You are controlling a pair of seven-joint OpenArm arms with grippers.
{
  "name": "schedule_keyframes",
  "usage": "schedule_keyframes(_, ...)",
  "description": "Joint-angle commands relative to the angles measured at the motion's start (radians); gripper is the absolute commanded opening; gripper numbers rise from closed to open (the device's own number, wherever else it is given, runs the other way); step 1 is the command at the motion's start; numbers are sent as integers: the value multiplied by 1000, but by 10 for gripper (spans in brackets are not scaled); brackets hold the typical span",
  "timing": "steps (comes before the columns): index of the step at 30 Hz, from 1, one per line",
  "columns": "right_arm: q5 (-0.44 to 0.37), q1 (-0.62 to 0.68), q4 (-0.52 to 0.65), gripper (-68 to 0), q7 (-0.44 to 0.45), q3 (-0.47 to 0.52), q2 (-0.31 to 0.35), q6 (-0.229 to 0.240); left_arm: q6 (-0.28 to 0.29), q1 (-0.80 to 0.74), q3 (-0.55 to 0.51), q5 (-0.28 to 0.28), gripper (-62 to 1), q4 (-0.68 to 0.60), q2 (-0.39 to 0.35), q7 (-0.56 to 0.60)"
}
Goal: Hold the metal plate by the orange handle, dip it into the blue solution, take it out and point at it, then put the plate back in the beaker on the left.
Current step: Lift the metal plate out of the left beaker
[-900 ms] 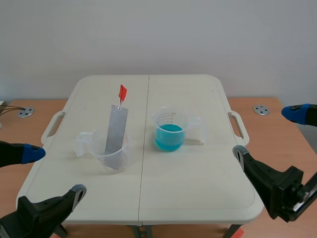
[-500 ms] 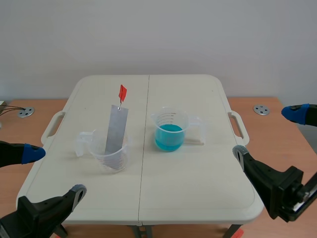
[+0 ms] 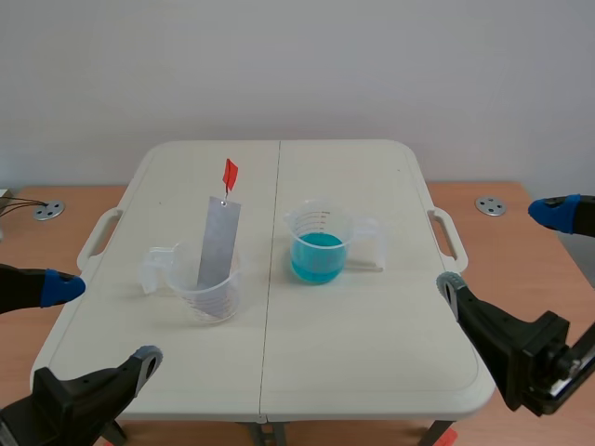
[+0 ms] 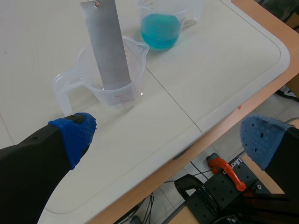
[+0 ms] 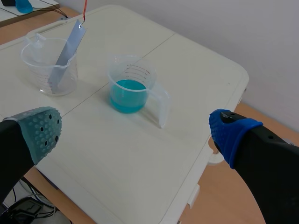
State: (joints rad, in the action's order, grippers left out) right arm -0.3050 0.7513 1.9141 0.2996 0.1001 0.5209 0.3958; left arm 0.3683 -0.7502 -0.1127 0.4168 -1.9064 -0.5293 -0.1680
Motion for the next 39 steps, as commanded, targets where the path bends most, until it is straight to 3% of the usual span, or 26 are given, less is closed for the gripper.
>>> schedule_keyframes(1, -13, 2, 13, -12, 21, 2, 0, -6, 1, 5, -5, 7, 14, -4, 0, 14)
schedule_keyframes(10, -13, -3, 13, -12, 21, -22, 0, -6, -7, 2, -5, 5, 2, -4, 0, 14)
schedule_keyframes(12, -13, -4, 13, -12, 21, -22, 0, -6, -6, 2, -5, -3, -258, -4, 0, 14)
schedule_keyframes(14, -13, -8, 13, -12, 21, -22, 0, -6, -7, -1, -5, -27, -584, -4, -1, 15)
schedule_keyframes(23, -13, -51, 13, -12, 20, -39, 0, 10, -8, -71, -5, -47, -594, -4, -3, 15)
schedule_keyframes(29, -22, -140, 13, -12, -60, -122, -4, 16, -59, -187, -6, -47, -594, -4, -3, 18)
schedule_keyframes(32, -23, -185, 13, -12, -107, -159, -39, 16, -98, -244, -8, -53, -594, -4, -3, 18)
schedule_keyframes(39, -23, -309, 13, -12, -254, -223, -143, 16, -123, -375, -8, -150, -594, -4, -3, 17)
